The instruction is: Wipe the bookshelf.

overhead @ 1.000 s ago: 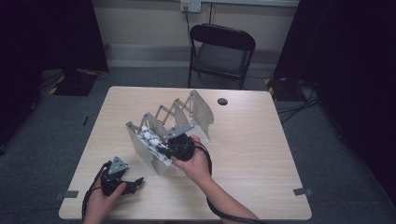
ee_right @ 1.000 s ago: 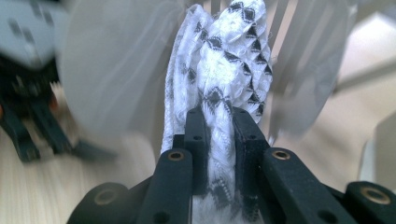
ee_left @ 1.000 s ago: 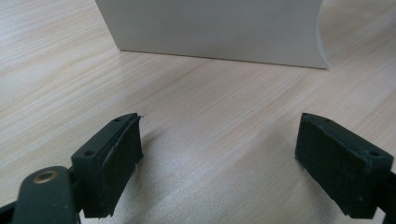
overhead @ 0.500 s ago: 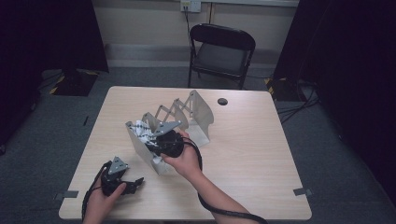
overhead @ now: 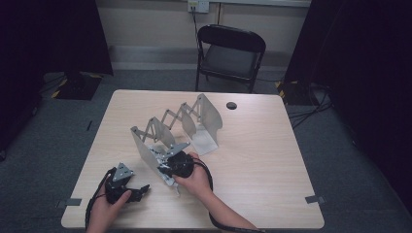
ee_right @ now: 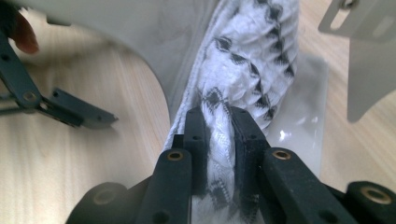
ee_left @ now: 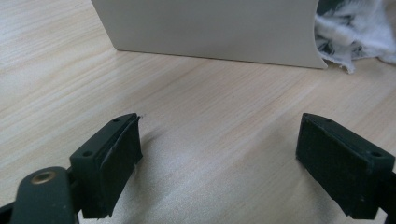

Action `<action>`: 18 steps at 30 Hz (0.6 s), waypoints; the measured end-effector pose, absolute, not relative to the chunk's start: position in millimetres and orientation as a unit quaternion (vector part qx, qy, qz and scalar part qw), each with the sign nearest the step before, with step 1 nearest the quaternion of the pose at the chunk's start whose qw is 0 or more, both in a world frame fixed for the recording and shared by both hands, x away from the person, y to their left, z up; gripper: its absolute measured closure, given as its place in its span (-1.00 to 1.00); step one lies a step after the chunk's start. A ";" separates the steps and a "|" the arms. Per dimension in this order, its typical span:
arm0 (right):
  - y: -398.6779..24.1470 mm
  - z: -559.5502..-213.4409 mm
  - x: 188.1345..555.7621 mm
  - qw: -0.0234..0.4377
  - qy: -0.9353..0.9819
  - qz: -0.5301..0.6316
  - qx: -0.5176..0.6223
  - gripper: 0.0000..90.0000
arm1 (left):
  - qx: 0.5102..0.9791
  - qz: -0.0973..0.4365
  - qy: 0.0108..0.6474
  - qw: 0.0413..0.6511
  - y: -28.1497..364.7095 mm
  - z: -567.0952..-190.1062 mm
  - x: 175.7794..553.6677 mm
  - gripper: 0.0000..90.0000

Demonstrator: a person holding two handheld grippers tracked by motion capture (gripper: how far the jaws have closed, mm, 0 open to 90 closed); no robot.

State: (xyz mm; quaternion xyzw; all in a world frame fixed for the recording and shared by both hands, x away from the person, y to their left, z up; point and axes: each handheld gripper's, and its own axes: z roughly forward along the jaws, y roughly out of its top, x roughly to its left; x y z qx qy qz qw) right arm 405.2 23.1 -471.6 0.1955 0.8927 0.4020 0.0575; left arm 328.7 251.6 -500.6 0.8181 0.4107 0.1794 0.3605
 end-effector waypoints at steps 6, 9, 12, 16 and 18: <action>18.7 -476.8 402.9 0.064 0.894 0.396 0.198 0.70 | 0.818 0.180 0.411 0.360 251.6 -500.6 328.7 -0.69; 12.6 -474.7 402.4 0.071 0.895 0.391 0.202 0.63 | 0.818 0.180 0.410 0.360 251.6 -500.6 328.7 -0.69; 4.4 -471.9 402.9 0.076 0.893 0.389 0.214 0.41 | 0.818 0.179 0.411 0.360 251.6 -500.6 328.6 -0.70; -1.5 -465.7 406.6 0.085 0.880 0.405 0.231 0.19 | 0.818 0.179 0.411 0.360 251.6 -500.6 328.7 -0.70; -0.3 -464.2 408.5 0.085 0.876 0.413 0.235 0.12 | 0.818 0.179 0.411 0.360 251.6 -500.6 328.7 -0.69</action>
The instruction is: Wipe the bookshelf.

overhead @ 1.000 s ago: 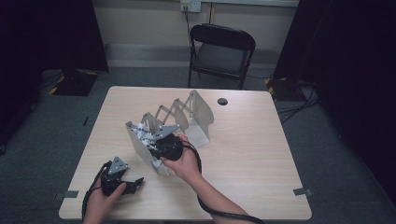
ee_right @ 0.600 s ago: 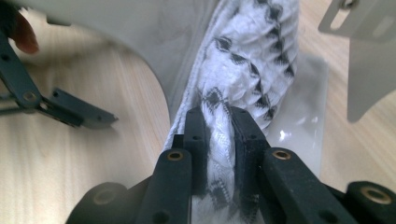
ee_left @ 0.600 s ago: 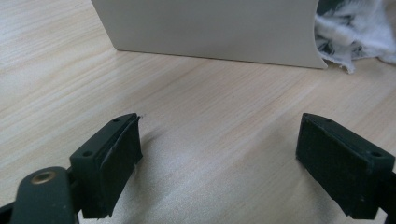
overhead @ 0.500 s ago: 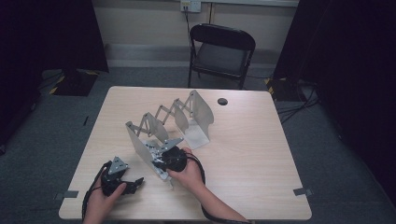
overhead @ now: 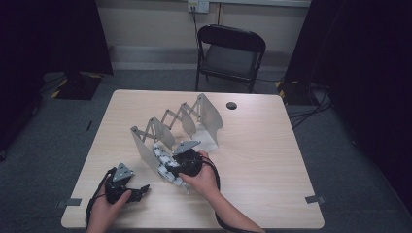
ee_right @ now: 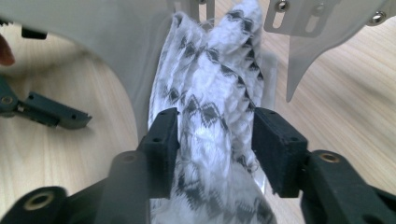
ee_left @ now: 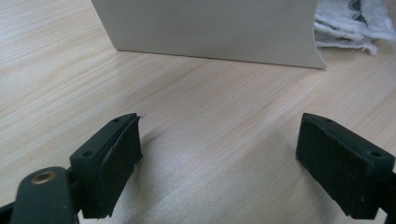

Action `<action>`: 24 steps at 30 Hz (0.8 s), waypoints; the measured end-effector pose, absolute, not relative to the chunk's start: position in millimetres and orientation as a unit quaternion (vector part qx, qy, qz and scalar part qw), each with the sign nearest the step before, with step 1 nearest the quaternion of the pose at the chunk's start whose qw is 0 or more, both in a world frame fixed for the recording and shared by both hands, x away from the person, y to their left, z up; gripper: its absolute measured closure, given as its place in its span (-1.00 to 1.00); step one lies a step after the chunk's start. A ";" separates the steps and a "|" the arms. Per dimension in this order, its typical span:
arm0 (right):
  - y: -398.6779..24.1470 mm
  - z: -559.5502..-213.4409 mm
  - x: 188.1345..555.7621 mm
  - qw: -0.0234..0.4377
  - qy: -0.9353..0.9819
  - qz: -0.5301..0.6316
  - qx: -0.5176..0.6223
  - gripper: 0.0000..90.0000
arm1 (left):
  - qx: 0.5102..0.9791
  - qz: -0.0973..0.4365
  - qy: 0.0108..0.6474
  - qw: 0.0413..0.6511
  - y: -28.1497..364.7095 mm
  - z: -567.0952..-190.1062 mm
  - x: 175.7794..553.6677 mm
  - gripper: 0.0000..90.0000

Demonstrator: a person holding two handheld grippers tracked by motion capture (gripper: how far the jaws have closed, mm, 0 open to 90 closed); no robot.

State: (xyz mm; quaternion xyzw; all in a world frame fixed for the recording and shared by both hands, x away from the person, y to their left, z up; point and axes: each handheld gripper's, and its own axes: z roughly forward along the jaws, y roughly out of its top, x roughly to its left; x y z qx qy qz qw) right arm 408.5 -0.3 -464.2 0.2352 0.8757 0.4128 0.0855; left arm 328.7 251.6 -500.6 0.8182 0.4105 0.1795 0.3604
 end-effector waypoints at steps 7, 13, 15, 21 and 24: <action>10.9 -480.6 407.3 0.093 0.889 0.388 0.225 0.03 | 0.818 0.179 0.411 0.361 251.6 -500.6 328.7 -0.70; 16.1 -489.7 404.2 0.111 0.893 0.379 0.216 0.24 | 0.818 0.179 0.411 0.361 251.6 -500.7 328.6 -0.70; 17.2 -488.1 403.6 0.119 0.897 0.369 0.212 0.41 | 0.818 0.179 0.411 0.361 251.6 -500.7 328.6 -0.70; 16.1 -486.3 402.0 0.129 0.894 0.368 0.219 0.67 | 0.818 0.179 0.411 0.360 251.7 -500.6 328.7 -0.70; 11.3 -480.5 402.7 0.122 0.884 0.382 0.239 0.70 | 0.818 0.179 0.411 0.360 251.6 -500.6 328.7 -0.70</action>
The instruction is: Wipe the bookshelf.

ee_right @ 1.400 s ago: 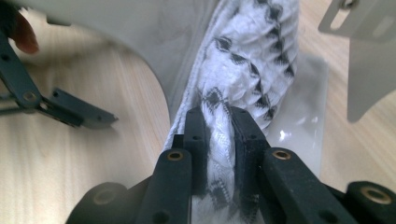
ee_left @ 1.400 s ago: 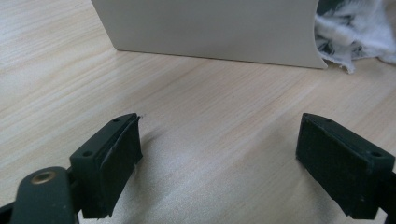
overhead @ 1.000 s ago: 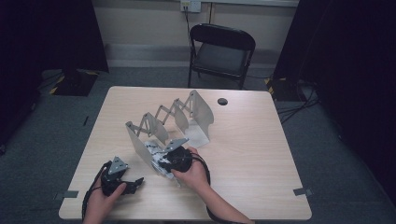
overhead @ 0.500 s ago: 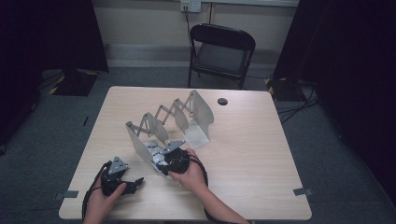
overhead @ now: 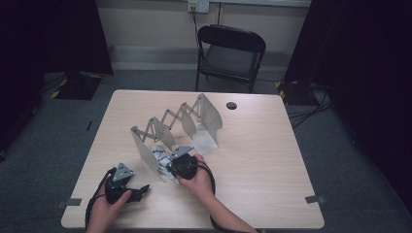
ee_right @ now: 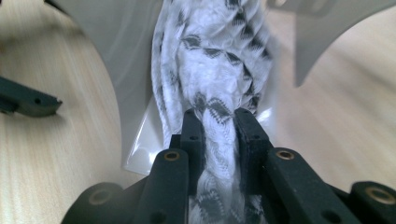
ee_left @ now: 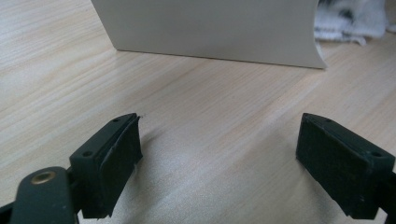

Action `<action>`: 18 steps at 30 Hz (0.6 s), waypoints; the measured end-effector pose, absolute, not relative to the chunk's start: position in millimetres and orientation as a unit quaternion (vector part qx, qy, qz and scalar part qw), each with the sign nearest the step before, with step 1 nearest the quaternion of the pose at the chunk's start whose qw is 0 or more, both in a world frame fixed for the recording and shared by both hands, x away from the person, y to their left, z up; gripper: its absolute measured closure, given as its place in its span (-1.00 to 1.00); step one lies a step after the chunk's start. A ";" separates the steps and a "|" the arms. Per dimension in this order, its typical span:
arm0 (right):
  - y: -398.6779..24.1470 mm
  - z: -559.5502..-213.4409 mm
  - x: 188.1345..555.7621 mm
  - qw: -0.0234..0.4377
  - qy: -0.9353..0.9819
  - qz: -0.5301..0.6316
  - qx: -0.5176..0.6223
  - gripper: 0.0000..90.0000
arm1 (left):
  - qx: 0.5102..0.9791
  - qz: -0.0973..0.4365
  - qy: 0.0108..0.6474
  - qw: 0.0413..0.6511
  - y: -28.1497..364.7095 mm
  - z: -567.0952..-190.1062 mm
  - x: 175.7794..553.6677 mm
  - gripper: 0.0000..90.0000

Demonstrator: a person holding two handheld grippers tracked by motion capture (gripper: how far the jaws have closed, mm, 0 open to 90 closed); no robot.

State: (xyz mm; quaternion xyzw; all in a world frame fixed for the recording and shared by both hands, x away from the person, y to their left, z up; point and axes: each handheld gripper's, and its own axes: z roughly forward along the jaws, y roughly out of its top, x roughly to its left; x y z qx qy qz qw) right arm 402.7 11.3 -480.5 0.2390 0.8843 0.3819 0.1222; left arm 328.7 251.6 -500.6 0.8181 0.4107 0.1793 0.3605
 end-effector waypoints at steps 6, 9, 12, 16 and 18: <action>4.0 -446.6 402.1 0.138 0.861 0.425 0.241 0.70 | 0.818 0.179 0.411 0.361 251.6 -500.6 328.7 -0.70; 6.2 -423.0 402.7 0.156 0.852 0.441 0.234 0.70 | 0.818 0.179 0.411 0.361 251.6 -500.6 328.7 -0.70; 11.3 -404.6 407.1 0.166 0.843 0.455 0.233 0.70 | 0.818 0.179 0.411 0.361 251.6 -500.6 328.7 -0.70; 20.4 -403.2 415.6 0.158 0.842 0.457 0.238 0.70 | 0.818 0.179 0.411 0.361 251.6 -500.7 328.8 -0.70; 24.6 -411.0 416.9 0.153 0.846 0.454 0.235 0.70 | 0.818 0.178 0.410 0.361 251.6 -500.7 328.8 -0.70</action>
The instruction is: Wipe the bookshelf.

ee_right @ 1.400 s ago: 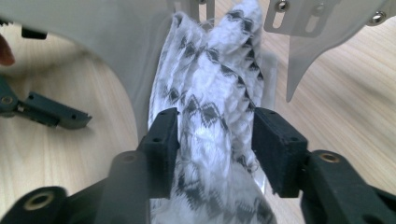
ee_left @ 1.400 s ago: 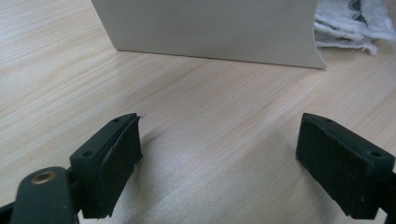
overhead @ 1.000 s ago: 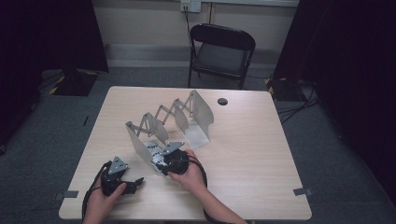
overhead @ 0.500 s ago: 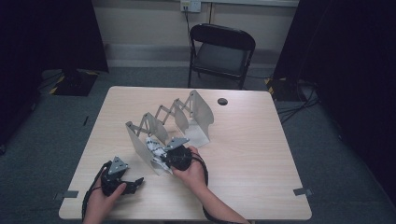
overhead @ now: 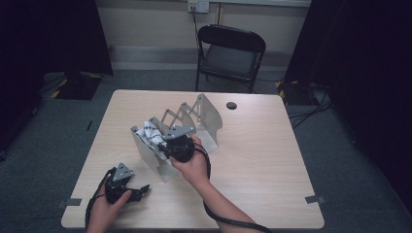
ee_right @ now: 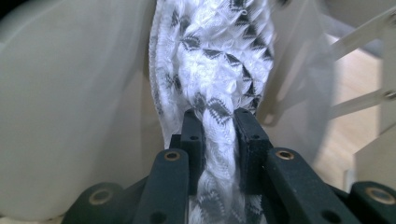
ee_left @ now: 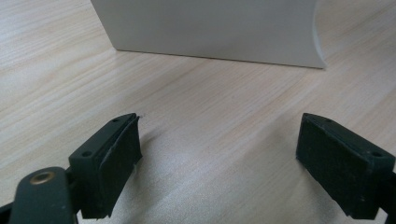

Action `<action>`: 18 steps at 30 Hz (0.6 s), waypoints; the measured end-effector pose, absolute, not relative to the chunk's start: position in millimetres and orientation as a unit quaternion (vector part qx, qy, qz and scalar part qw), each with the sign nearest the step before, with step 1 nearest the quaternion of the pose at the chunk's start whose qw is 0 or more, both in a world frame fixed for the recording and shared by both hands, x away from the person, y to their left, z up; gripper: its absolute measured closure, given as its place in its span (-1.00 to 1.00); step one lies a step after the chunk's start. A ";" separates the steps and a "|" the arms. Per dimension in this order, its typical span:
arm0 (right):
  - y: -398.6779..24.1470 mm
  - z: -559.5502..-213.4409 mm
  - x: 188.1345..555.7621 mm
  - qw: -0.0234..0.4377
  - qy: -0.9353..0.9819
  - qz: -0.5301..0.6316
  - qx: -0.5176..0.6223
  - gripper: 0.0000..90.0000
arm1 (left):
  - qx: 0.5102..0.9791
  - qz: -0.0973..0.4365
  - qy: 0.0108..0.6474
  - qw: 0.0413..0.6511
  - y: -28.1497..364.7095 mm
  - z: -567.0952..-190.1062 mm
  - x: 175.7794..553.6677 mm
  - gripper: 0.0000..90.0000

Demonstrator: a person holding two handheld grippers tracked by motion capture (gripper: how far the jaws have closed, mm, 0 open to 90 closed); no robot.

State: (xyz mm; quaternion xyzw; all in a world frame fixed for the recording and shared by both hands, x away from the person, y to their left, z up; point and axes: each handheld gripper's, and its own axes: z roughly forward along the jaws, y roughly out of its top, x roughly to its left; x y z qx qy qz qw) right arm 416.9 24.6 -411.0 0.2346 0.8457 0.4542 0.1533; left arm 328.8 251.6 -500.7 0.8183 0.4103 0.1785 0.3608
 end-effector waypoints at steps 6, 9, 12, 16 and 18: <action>31.3 -444.2 414.8 0.132 0.861 0.430 0.238 0.70 | 0.818 0.179 0.410 0.361 251.4 -500.7 328.7 -0.70; 31.0 -457.5 413.9 0.124 0.867 0.418 0.241 0.70 | 0.818 0.179 0.410 0.361 251.5 -500.7 328.7 -0.70; 29.4 -471.5 412.9 0.115 0.873 0.405 0.247 0.70 | 0.818 0.179 0.410 0.361 251.5 -500.7 328.8 -0.70; 24.1 -487.7 410.7 0.106 0.875 0.400 0.253 0.70 | 0.818 0.179 0.410 0.360 251.5 -500.6 328.7 -0.70; 21.5 -486.0 409.5 0.105 0.876 0.396 0.255 0.70 | 0.819 0.179 0.410 0.360 251.5 -500.6 328.7 -0.70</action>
